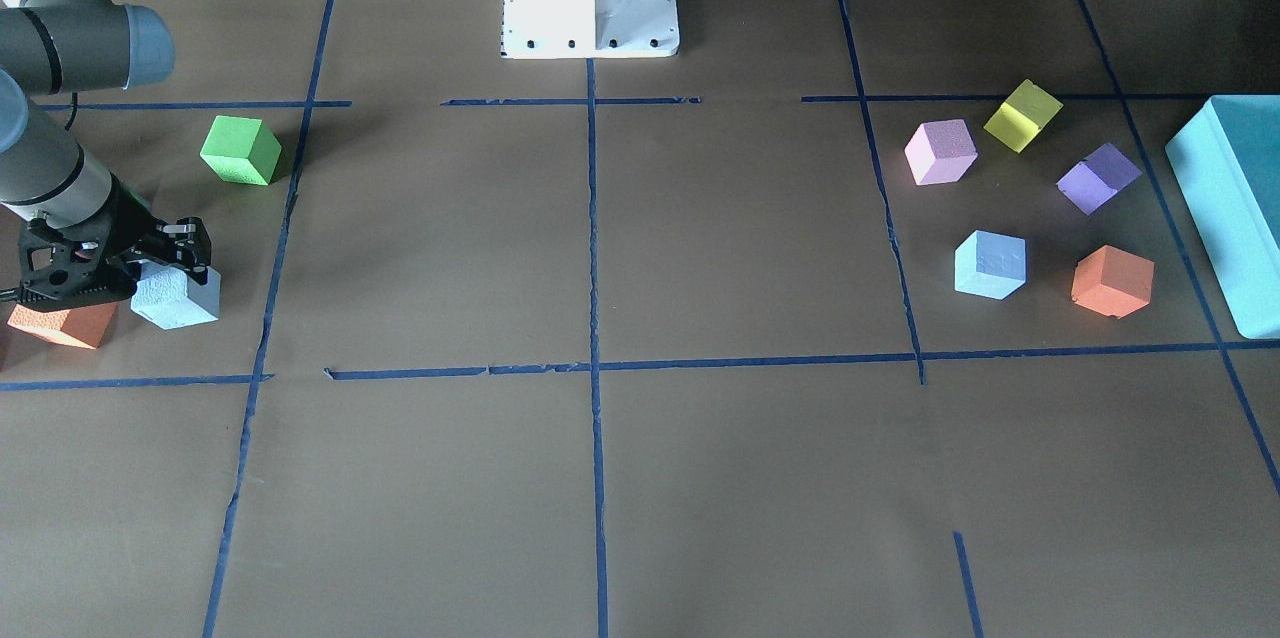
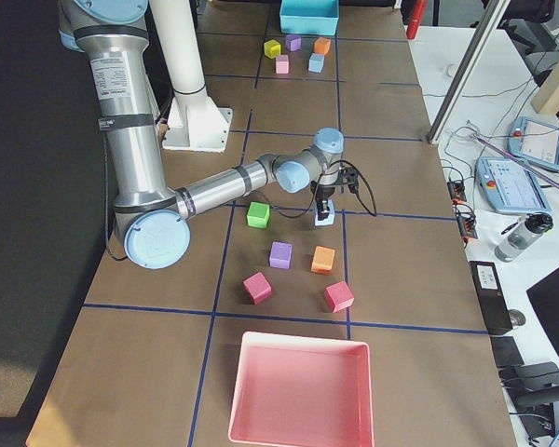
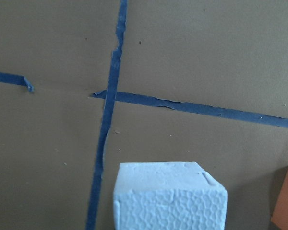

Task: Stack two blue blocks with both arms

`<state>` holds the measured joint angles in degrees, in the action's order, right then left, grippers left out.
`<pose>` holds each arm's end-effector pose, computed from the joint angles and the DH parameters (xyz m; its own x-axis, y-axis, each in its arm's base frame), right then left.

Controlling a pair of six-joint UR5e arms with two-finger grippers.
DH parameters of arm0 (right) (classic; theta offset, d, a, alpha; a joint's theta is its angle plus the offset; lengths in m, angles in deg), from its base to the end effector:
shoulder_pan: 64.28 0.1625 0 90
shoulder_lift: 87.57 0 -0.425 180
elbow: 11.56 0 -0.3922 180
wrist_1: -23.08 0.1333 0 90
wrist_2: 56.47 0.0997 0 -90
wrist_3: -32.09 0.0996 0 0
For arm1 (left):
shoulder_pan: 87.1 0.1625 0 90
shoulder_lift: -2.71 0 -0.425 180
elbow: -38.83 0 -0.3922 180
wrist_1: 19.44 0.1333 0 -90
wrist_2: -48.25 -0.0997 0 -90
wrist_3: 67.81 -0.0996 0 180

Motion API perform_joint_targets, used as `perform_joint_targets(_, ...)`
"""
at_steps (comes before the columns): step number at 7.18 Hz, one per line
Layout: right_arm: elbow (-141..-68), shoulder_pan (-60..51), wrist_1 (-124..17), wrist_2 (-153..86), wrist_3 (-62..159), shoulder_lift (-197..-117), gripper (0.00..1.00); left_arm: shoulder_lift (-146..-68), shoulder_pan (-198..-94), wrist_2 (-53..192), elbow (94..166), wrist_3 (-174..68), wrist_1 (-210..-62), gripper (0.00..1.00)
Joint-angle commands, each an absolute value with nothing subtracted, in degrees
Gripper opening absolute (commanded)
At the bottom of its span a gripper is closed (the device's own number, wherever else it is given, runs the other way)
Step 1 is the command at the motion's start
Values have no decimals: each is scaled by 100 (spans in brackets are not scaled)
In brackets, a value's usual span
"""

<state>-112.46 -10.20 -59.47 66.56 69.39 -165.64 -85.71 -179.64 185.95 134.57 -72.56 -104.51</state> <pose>-0.2748 -0.5141 0.4480 0.7188 -0.1445 0.6800 0.0893 0.9892 0.1159 -0.0808 -0.4751 0.6273 0.6733 0.0431 -0.7381 -0.0115 0.9988 0.0478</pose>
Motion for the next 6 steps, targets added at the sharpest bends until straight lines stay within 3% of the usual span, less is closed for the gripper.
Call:
perform_joint_targets(1, -11413, -1118, -7563, 6666, 6971, -15198, 2, -8571, -17964, 18597, 13463, -7256, -10451, 100)
perform_joint_targets(3, -11142, -1793, -7932, 6456, 7887, -14210, 2, -8571, -17964, 18588, 13463, -7256, -10451, 100)
perform_joint_targets(6, -9337, -2857, -7653, 5709, 9489, -12357, 2, -8580, -17956, 18588, 13437, -7265, -10443, 100)
